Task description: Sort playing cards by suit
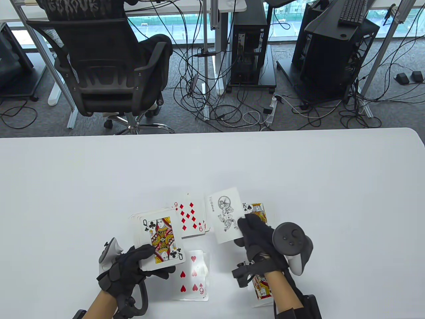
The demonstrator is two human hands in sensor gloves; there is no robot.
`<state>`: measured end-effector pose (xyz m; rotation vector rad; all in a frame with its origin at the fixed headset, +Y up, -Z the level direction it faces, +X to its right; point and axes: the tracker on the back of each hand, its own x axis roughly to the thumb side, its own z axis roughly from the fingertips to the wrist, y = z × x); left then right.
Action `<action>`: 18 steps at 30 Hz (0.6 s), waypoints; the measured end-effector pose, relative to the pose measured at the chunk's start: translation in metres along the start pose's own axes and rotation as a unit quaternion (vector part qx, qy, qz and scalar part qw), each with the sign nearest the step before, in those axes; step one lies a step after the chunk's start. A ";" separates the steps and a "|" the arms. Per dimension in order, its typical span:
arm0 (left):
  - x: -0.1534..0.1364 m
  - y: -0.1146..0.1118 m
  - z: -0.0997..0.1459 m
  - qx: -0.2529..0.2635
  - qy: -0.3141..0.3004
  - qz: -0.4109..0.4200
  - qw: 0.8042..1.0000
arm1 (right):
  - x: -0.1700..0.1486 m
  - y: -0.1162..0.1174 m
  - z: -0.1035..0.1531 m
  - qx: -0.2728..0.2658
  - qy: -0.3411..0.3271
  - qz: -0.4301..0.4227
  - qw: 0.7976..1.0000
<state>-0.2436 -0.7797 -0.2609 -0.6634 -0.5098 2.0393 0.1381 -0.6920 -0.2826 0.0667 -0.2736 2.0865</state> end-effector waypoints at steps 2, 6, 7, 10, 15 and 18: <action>0.000 0.000 0.000 0.001 0.000 0.001 1.000 | -0.015 -0.024 -0.005 -0.020 0.025 0.062 0.998; 0.000 0.000 0.001 0.002 0.003 0.000 1.000 | -0.053 -0.064 -0.004 -0.054 0.096 0.175 0.978; 0.000 0.000 0.001 0.003 0.004 0.000 1.000 | -0.064 -0.071 -0.002 -0.060 0.121 0.205 0.969; 0.000 0.001 0.001 0.005 0.006 -0.002 1.000 | -0.094 -0.088 0.004 -0.039 0.188 0.265 0.945; 0.000 0.001 0.001 0.007 0.012 -0.004 1.000 | -0.120 -0.094 0.007 0.007 0.224 0.394 0.891; 0.000 0.001 0.001 0.009 0.015 -0.006 1.000 | -0.126 -0.087 0.005 0.036 0.227 0.468 0.853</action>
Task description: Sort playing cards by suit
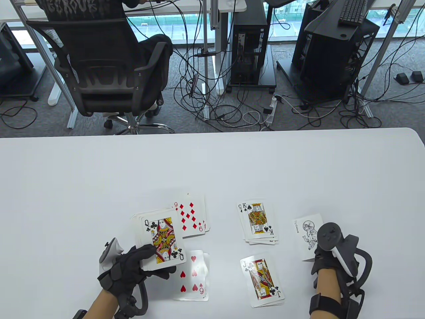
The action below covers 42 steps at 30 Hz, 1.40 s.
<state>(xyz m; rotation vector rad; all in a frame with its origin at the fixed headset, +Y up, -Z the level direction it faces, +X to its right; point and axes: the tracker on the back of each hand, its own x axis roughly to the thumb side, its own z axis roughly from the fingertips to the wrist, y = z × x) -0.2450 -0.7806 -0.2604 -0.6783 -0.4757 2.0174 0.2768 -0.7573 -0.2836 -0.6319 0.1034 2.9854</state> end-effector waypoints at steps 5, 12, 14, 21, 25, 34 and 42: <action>0.000 0.000 0.000 0.003 -0.001 -0.001 1.000 | 0.010 0.014 -0.004 0.017 0.007 0.126 0.992; 0.000 0.001 0.000 0.005 0.001 -0.003 1.000 | 0.020 0.020 -0.003 0.032 0.006 0.242 0.970; 0.000 0.001 0.000 0.005 0.001 -0.003 1.000 | 0.022 0.018 -0.002 0.031 0.020 0.265 0.963; 0.000 0.001 0.000 0.001 0.003 -0.004 1.000 | 0.059 -0.012 0.001 -0.022 -0.021 0.240 0.970; -0.001 0.002 0.000 0.000 0.005 -0.004 1.000 | 0.115 -0.025 0.022 -0.055 -0.157 0.206 0.964; -0.001 0.001 -0.001 0.003 0.001 -0.003 1.000 | 0.239 -0.056 0.115 -0.151 -0.438 -0.121 0.878; -0.001 0.001 0.000 0.004 0.003 -0.004 1.000 | 0.278 -0.048 0.149 -0.049 -0.473 -0.279 0.834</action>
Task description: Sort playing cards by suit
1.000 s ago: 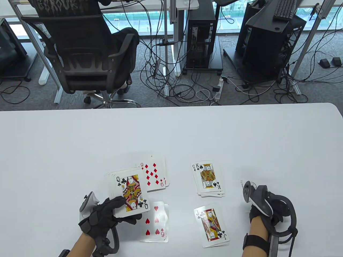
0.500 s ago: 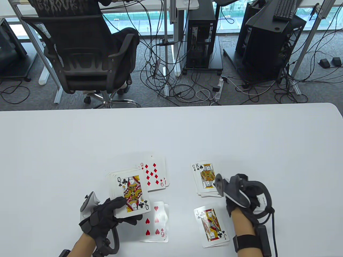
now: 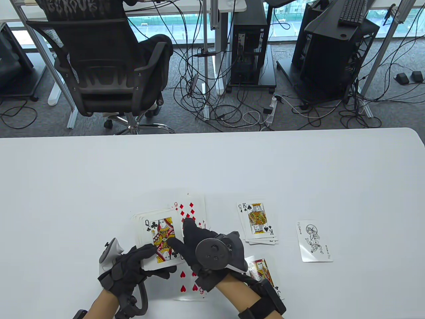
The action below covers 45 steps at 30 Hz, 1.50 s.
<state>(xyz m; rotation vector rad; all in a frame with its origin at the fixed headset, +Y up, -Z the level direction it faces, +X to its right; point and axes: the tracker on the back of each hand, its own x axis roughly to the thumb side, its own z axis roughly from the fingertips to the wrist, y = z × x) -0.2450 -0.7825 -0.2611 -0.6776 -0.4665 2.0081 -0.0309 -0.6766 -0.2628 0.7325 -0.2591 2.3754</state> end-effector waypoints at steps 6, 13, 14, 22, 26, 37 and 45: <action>0.002 -0.001 0.000 -0.005 -0.006 -0.006 1.000 | -0.009 0.008 0.003 -0.005 0.040 -0.031 0.999; 0.002 -0.003 -0.001 -0.020 -0.010 -0.006 1.000 | -0.023 0.013 0.007 -0.004 0.088 -0.172 0.981; 0.002 -0.003 -0.001 -0.021 -0.010 -0.005 1.000 | -0.026 0.013 0.007 -0.001 0.087 -0.193 0.977; 0.000 -0.004 -0.002 -0.027 -0.009 0.001 1.000 | -0.042 -0.002 0.014 -0.021 0.119 -0.219 0.968; 0.001 -0.004 -0.002 -0.028 -0.016 0.003 0.999 | -0.055 -0.021 0.023 -0.039 0.141 -0.218 0.965; -0.001 -0.003 -0.002 -0.021 -0.011 0.007 1.000 | -0.123 -0.077 0.068 0.058 0.268 -0.092 0.957; -0.001 -0.003 -0.001 -0.016 -0.006 0.009 1.000 | -0.156 -0.076 0.109 0.196 0.335 0.020 0.921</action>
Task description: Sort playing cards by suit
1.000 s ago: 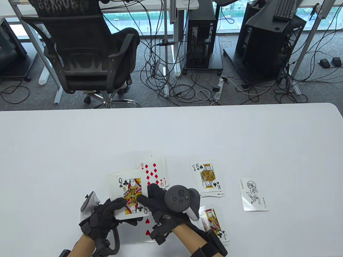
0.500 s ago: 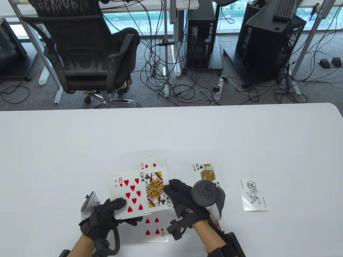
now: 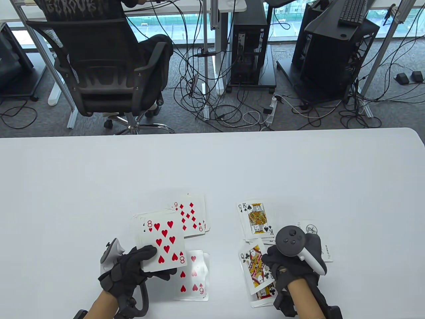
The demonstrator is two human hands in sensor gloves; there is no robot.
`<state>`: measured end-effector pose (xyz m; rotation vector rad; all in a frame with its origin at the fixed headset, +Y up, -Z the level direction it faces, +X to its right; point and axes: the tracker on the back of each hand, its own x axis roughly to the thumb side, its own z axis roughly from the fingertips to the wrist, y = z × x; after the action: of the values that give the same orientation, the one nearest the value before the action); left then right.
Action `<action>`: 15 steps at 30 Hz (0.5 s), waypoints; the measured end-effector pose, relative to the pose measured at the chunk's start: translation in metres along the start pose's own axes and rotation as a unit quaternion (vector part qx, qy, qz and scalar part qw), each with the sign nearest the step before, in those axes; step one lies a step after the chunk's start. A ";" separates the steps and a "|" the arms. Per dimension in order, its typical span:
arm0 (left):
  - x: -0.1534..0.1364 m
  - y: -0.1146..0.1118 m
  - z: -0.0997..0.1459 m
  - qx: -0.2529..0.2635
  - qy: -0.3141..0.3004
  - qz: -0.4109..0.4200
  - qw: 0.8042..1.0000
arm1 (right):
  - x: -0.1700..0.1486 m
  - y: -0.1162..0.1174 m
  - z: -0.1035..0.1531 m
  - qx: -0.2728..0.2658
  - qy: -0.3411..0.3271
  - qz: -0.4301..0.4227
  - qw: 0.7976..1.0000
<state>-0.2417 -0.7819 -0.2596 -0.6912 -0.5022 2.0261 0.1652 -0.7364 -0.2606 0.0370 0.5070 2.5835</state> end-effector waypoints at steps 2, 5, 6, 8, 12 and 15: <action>0.000 0.000 0.000 0.001 0.001 0.001 1.000 | -0.004 0.007 -0.001 0.004 0.006 0.053 0.999; 0.000 0.000 0.000 0.002 0.002 0.001 1.000 | -0.007 0.017 -0.004 0.017 0.011 0.137 0.990; 0.000 0.000 0.000 0.003 0.001 0.001 1.000 | -0.007 0.021 -0.005 0.027 0.013 0.158 0.987; 0.000 0.000 0.001 0.006 0.000 0.000 1.000 | -0.006 0.027 -0.007 0.035 0.018 0.201 0.979; 0.001 0.000 0.000 0.008 -0.001 0.001 1.000 | 0.003 0.033 -0.007 0.028 0.008 0.277 0.960; 0.001 0.000 0.001 0.009 -0.002 0.002 1.000 | 0.009 0.039 -0.006 0.027 0.006 0.326 0.945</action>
<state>-0.2424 -0.7807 -0.2594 -0.6773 -0.4859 2.0336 0.1384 -0.7652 -0.2531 0.2453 0.6551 3.2125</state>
